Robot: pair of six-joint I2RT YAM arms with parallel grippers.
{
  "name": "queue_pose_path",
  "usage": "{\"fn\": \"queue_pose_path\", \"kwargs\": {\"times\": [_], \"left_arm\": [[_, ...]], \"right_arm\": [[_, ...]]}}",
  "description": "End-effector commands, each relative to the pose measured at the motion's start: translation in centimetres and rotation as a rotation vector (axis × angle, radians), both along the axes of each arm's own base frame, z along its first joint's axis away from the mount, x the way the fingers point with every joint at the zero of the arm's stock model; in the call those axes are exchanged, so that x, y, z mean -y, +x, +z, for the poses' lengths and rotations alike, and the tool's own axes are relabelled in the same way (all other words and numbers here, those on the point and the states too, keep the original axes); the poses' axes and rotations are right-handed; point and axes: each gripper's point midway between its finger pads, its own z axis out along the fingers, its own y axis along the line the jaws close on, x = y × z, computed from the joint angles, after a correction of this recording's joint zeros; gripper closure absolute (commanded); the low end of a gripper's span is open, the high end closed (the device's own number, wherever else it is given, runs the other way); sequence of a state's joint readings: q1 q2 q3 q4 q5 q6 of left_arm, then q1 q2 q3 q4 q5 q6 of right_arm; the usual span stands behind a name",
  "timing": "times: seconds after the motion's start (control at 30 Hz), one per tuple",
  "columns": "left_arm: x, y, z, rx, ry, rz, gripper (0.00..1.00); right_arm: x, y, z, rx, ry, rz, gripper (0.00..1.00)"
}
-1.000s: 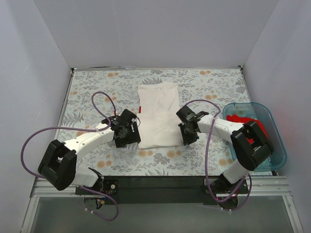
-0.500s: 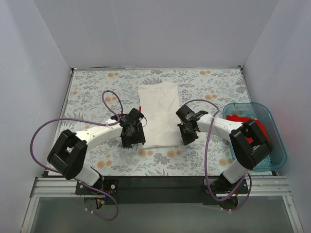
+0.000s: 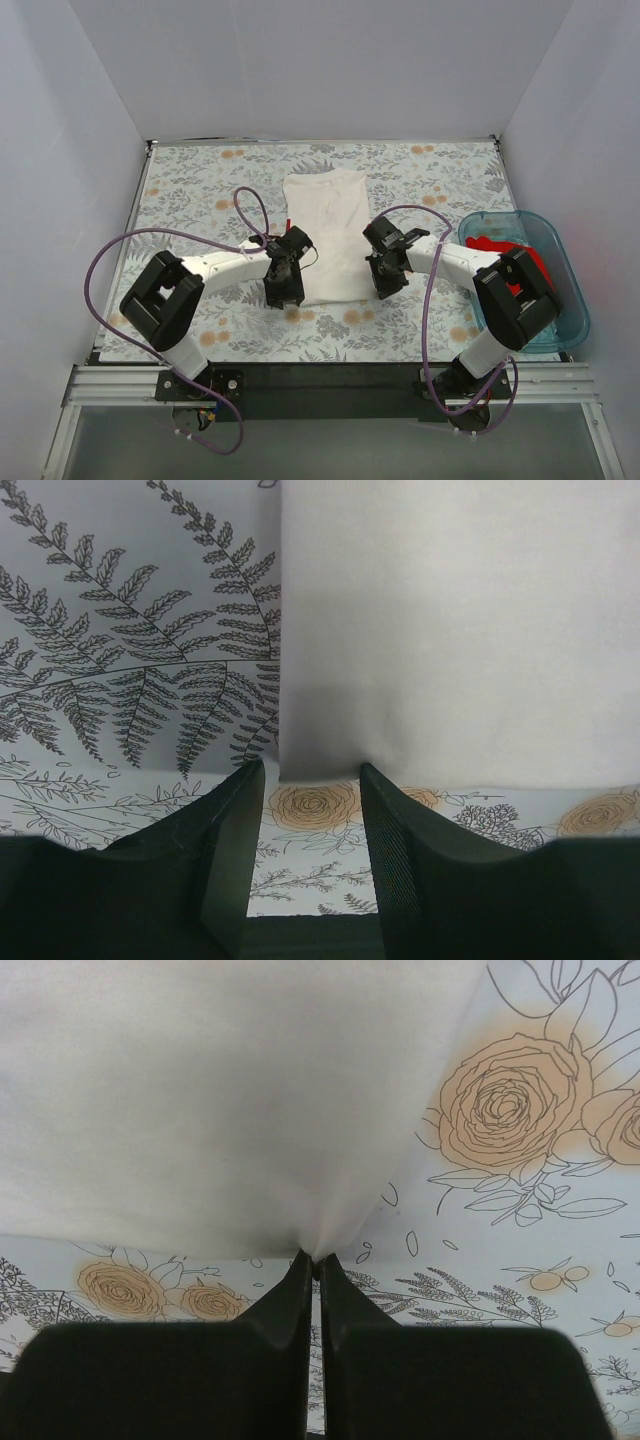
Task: Fold and stack the t-shirts
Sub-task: Fold the tshirt
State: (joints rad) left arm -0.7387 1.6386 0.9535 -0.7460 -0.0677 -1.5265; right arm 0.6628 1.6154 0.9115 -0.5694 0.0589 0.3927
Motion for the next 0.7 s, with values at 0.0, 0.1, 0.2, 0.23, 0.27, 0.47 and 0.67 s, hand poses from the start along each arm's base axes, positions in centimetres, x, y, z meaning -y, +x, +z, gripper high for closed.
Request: {"fn": "queue_pose_path", "kwargs": {"times": [0.0, 0.1, 0.2, 0.23, 0.27, 0.47, 0.67], "left_arm": [[-0.4, 0.1, -0.4, -0.006, 0.044, 0.013, 0.58], [-0.5, 0.3, -0.6, -0.006, 0.062, 0.012, 0.58], [-0.7, -0.1, -1.1, -0.028, 0.075, 0.009, 0.62], [-0.6, -0.1, -1.2, -0.031, 0.073, 0.01, 0.63], [-0.7, -0.2, -1.3, -0.035, 0.074, 0.01, 0.66], [-1.1, -0.8, -1.5, -0.054, 0.087, -0.009, 1.0], [-1.8, -4.3, 1.4, -0.067, 0.11, -0.05, 1.0]], "right_arm": [[1.0, -2.8, -3.6, -0.107, -0.04, 0.014, 0.99], [1.0, -2.8, -3.6, -0.109, -0.038, 0.014, 0.99], [0.9, -2.7, -3.6, -0.108, -0.036, 0.019, 0.99], [0.9, -2.7, -3.6, -0.107, -0.038, 0.019, 0.99], [0.9, -2.7, -3.7, -0.11, -0.036, 0.021, 0.99], [0.4, -2.7, -3.0, -0.102, -0.019, 0.051, 0.99], [0.4, -6.8, -0.3, -0.135, -0.062, 0.169, 0.99]]}}
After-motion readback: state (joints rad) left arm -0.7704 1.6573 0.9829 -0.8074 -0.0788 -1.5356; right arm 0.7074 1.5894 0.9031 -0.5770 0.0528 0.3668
